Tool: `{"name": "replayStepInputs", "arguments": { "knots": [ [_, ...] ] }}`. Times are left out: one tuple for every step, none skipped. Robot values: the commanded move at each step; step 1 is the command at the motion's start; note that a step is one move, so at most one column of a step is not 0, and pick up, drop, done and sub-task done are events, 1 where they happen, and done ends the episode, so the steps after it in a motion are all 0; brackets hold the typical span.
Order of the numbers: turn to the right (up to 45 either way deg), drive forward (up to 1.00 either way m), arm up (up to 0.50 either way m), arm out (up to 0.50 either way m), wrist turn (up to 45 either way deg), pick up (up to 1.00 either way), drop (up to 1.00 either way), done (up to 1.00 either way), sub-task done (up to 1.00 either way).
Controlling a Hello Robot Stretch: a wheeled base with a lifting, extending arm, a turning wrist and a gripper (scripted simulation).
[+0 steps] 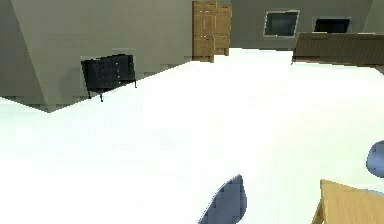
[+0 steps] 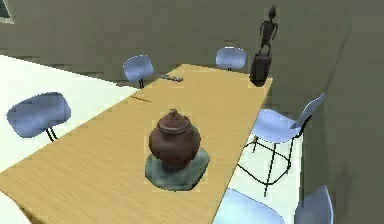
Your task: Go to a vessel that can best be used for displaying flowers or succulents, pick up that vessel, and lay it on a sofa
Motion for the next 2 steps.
{"name": "replayStepInputs", "arguments": {
  "knots": [
    [0.0, 0.0, 0.5, 0.0, 0.0, 0.0, 0.0, 0.0, 0.0],
    [0.0, 0.0, 0.34, 0.0, 0.0, 0.0, 0.0, 0.0, 0.0]
  ]
}}
